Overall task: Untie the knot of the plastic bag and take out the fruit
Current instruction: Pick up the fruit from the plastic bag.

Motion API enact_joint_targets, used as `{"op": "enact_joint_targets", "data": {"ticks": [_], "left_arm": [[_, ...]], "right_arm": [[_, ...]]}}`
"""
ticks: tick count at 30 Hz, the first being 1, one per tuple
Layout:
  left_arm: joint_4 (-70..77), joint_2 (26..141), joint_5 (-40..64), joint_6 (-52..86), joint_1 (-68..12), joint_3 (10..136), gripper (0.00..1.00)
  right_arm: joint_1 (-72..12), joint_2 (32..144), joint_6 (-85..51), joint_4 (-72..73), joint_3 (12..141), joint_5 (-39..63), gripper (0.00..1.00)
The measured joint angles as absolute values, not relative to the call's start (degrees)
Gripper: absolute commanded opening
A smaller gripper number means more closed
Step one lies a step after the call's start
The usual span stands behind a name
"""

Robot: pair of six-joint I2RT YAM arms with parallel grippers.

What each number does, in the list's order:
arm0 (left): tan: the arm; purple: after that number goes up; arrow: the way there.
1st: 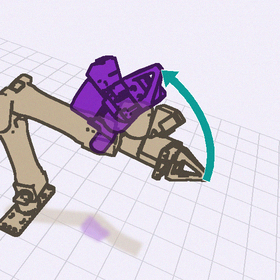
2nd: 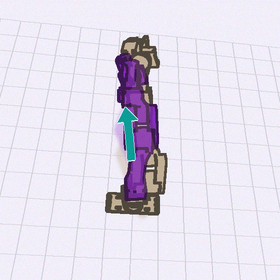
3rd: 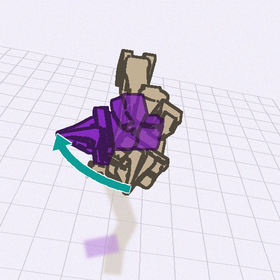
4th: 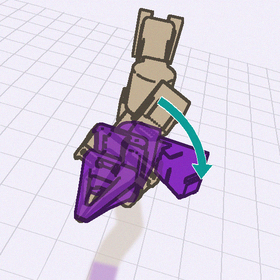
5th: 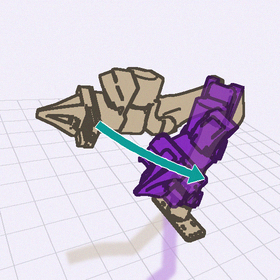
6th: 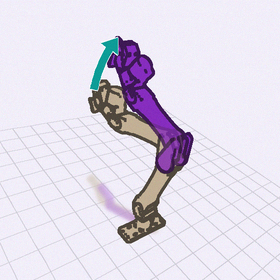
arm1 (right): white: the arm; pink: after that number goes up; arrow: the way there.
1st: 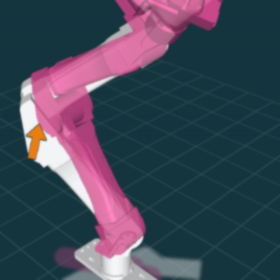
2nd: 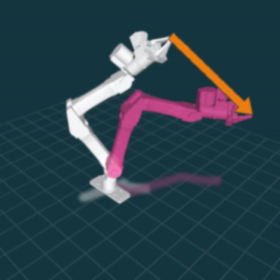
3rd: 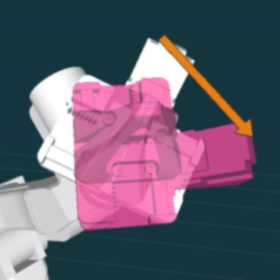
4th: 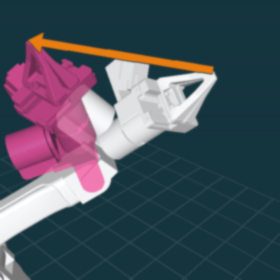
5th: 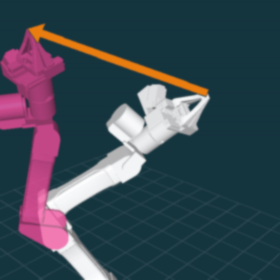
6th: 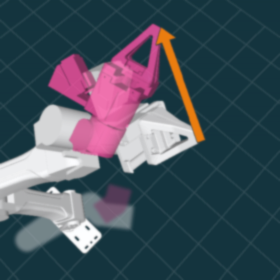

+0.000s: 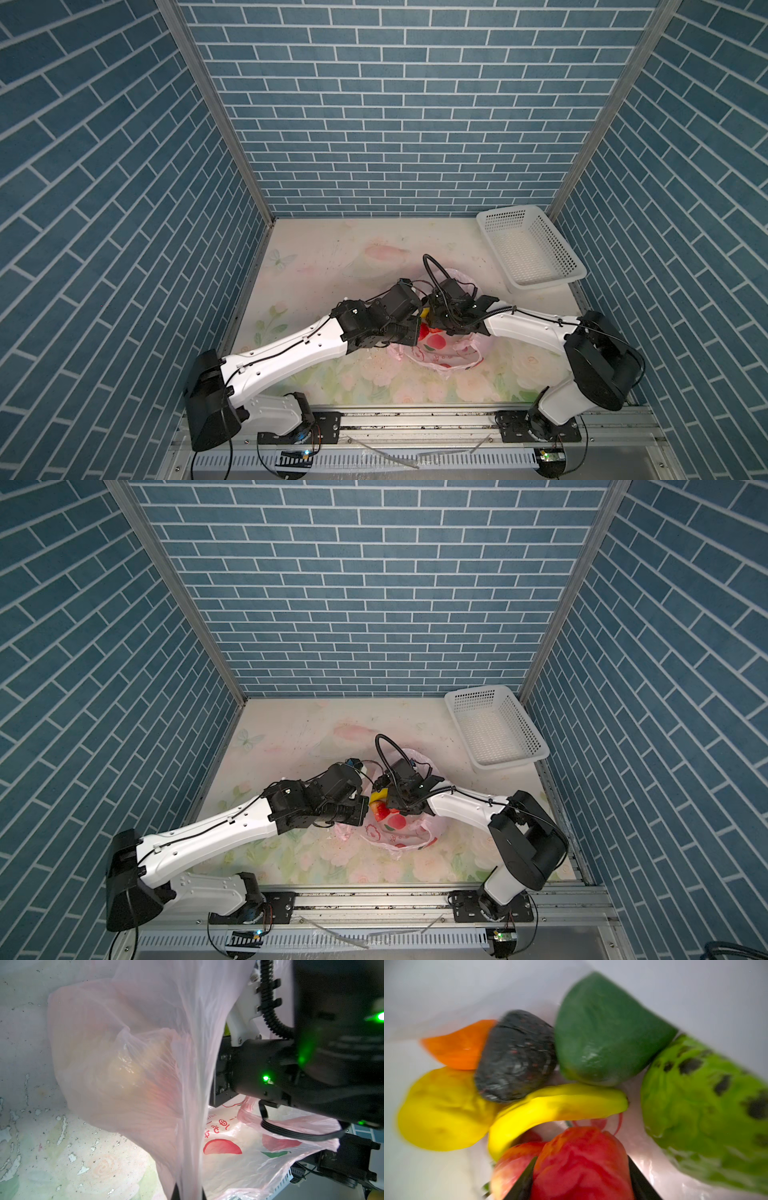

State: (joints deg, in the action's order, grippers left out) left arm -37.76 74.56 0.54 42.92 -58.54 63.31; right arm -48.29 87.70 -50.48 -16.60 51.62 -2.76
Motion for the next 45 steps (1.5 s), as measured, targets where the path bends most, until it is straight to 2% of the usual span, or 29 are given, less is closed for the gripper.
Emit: {"op": "enact_joint_targets", "data": {"ticks": [10,20,33,36,45], "left_arm": [[-36.1,73.2,-1.1,43.5,-58.5,63.3,0.0],[-35.1,72.0,-2.7,44.3,-58.5,63.3,0.0],[-35.1,72.0,-3.0,44.3,-58.5,63.3,0.0],[-35.1,72.0,-3.0,44.3,-58.5,63.3,0.0],[-35.4,72.0,-3.2,44.3,-58.5,63.3,0.0]], "right_arm": [[-52.3,77.1,-47.6,-22.2,51.6,1.5,0.46],[-54.3,73.5,-45.7,-29.5,52.4,5.7,0.46],[-54.6,69.3,-40.7,-44.0,67.6,7.2,0.47],[-52.7,69.1,-38.7,-46.8,71.9,7.2,0.47],[-34.9,68.7,-30.9,-52.1,81.8,7.7,0.48]]}}
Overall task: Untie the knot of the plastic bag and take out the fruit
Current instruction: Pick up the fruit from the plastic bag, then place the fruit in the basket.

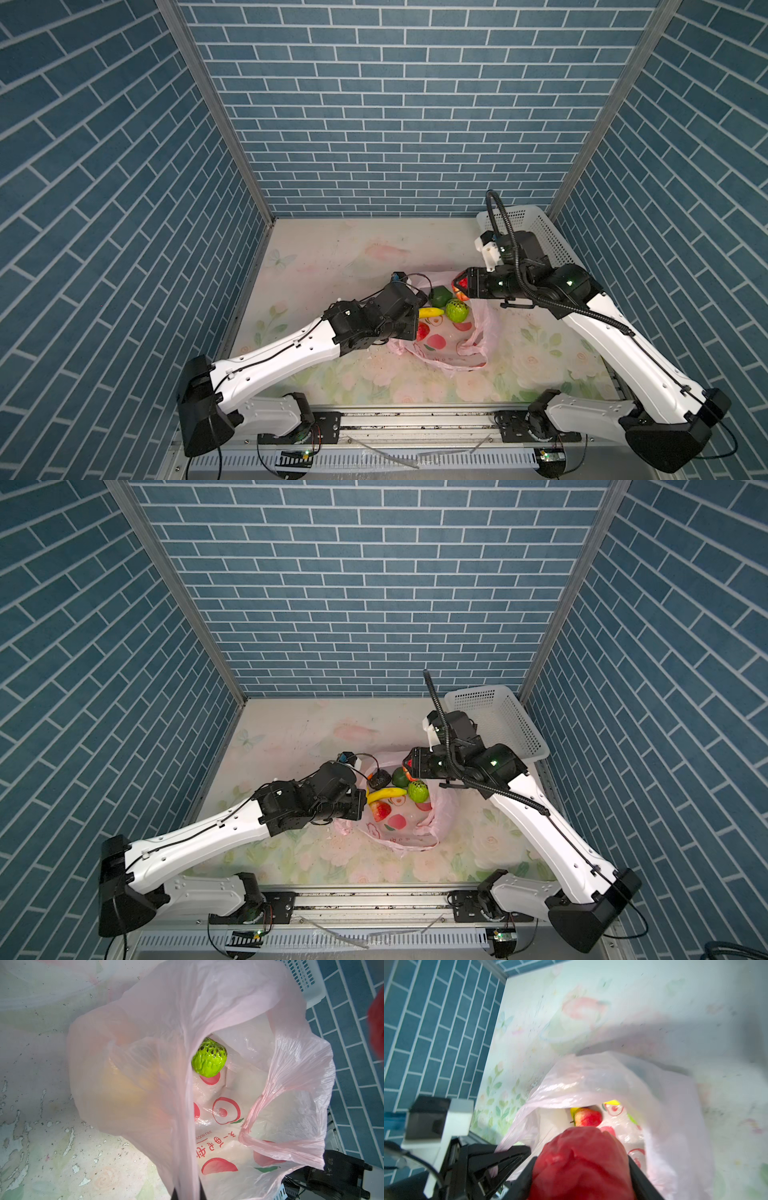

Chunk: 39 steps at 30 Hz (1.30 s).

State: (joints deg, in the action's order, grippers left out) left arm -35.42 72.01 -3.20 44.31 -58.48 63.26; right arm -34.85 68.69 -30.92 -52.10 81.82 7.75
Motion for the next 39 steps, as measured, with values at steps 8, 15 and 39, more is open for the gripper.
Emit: {"op": "enact_joint_targets", "data": {"ticks": [8,15,39], "left_arm": [[-36.1,72.0,-3.2,43.9,-58.5,63.3,0.0],[-36.2,72.0,-2.9,43.3,-58.5,63.3,0.0],[-36.3,73.1,-1.6,42.4,-58.5,63.3,0.0]], "right_arm": [[-15.0,72.9,-25.4,-48.9,83.1,9.0,0.48],[-1.2,83.5,-24.9,-39.8,81.0,11.2,0.48],[5.7,103.9,-23.2,-32.3,81.3,10.7,0.87]]}}
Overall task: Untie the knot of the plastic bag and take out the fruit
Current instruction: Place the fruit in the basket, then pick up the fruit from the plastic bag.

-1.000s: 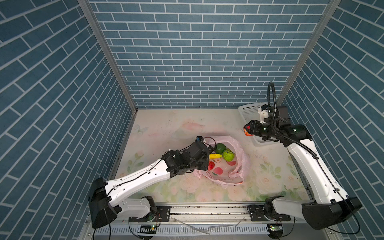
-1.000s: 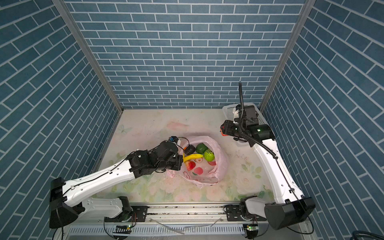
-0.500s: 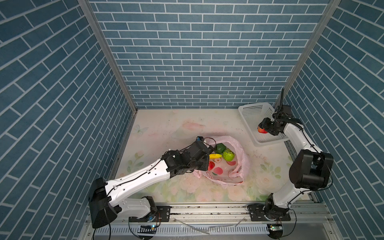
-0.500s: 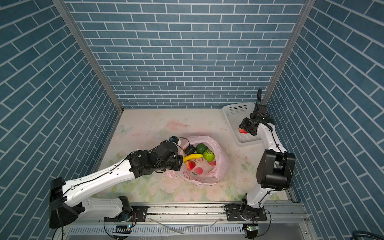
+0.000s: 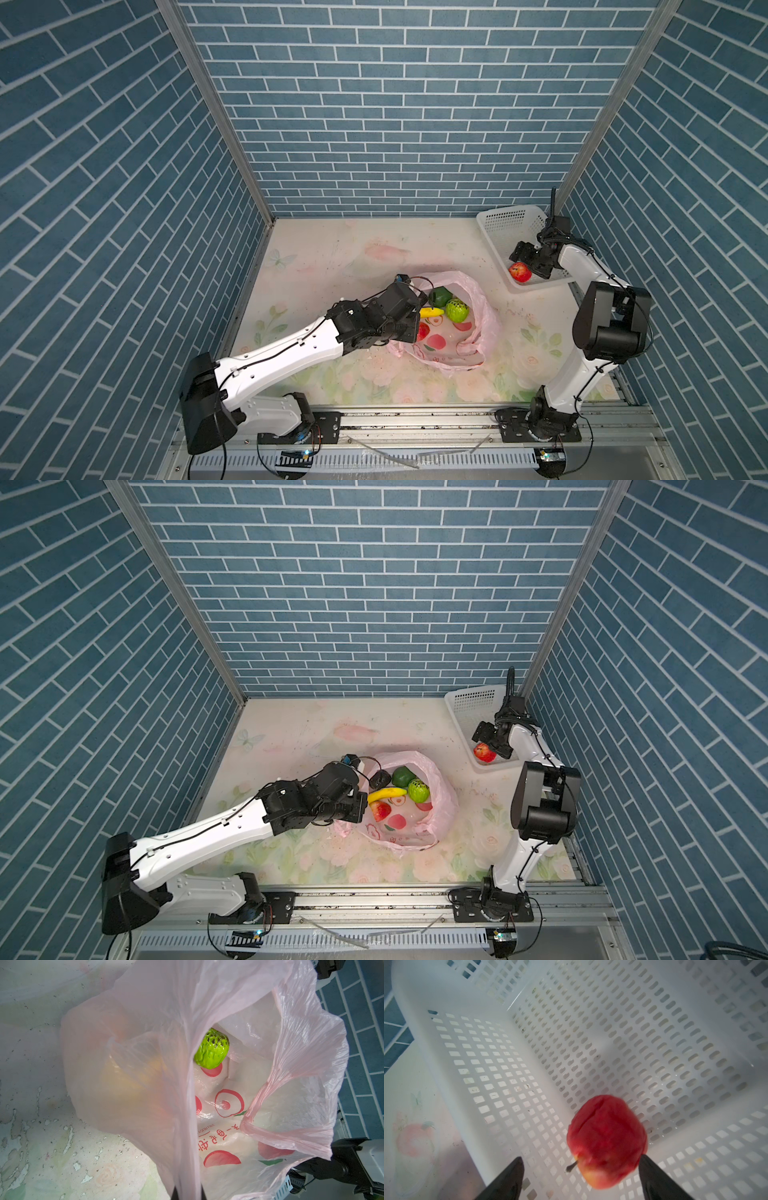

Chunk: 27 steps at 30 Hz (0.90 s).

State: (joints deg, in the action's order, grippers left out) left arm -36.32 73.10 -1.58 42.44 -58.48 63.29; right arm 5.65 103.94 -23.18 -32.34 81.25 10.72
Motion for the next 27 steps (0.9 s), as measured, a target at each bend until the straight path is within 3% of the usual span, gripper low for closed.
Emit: {"op": "enact_joint_targets", "data": {"ticks": [5,11,20,27], "left_arm": [[-36.3,73.1,-1.4,42.2,-58.5,63.3,0.0],[-36.5,73.5,-1.2,41.6,-58.5,63.4,0.0],[-39.1,74.3,-1.0,39.8,-58.2,65.6,0.0],[-39.0,74.3,-1.0,39.4,-57.9,65.6,0.0]], "right_arm": [[5.5,100.9,-23.1,-32.4,80.9,11.3,0.87],[2.5,89.7,-23.1,-33.4,76.3,13.9,0.87],[-13.1,65.8,-25.1,-41.7,69.6,20.1,0.86],[-25.8,59.3,-30.0,-45.5,69.5,20.5,0.85]]}}
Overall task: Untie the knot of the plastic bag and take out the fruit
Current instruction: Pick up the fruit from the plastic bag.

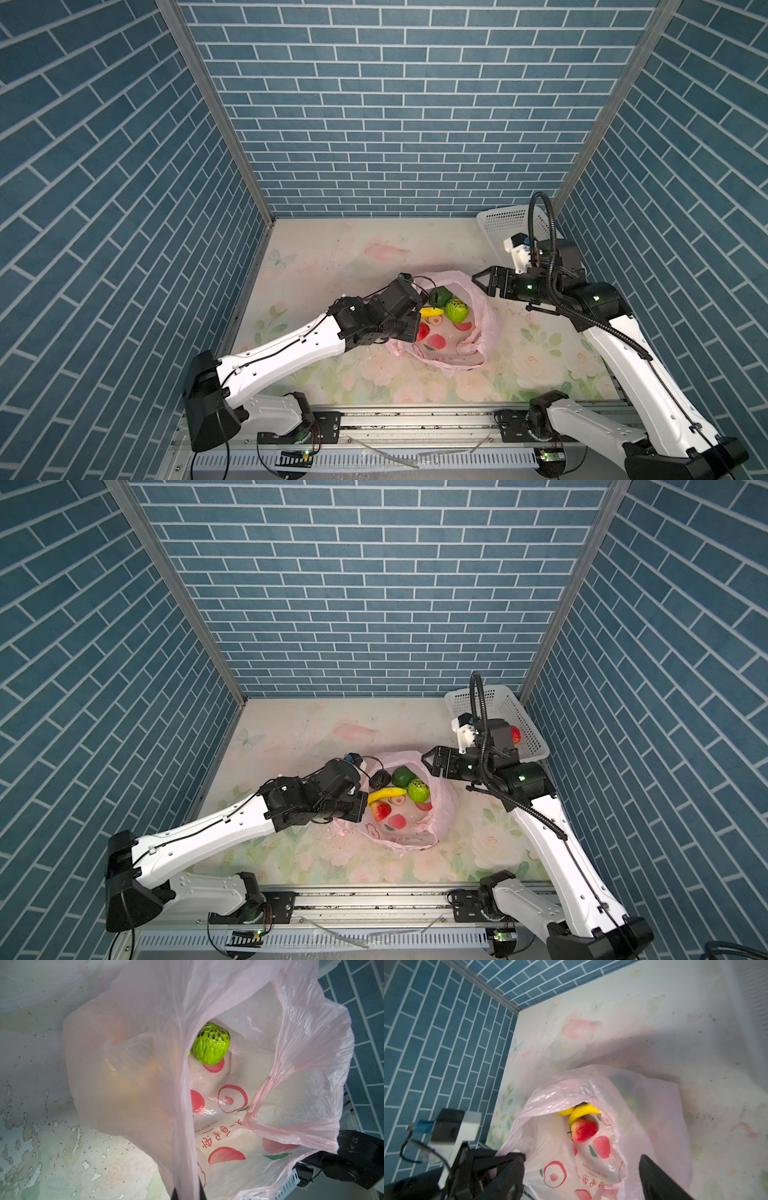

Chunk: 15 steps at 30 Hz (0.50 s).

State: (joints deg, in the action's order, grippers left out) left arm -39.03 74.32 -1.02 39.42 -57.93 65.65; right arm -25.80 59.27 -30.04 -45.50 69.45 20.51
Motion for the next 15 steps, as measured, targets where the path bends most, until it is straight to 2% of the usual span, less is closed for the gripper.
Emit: {"op": "enact_joint_targets", "data": {"ticks": [8,15], "left_arm": [[-38.2,74.3,-0.8,39.4,-57.9,65.6,0.0],[-37.8,74.3,-0.8,39.4,-57.9,65.6,0.0]], "right_arm": [[-38.5,64.3,-31.8,-43.7,65.9,16.6,0.82],[-44.7,71.3,-31.7,-39.4,63.3,11.2,0.71]]}}
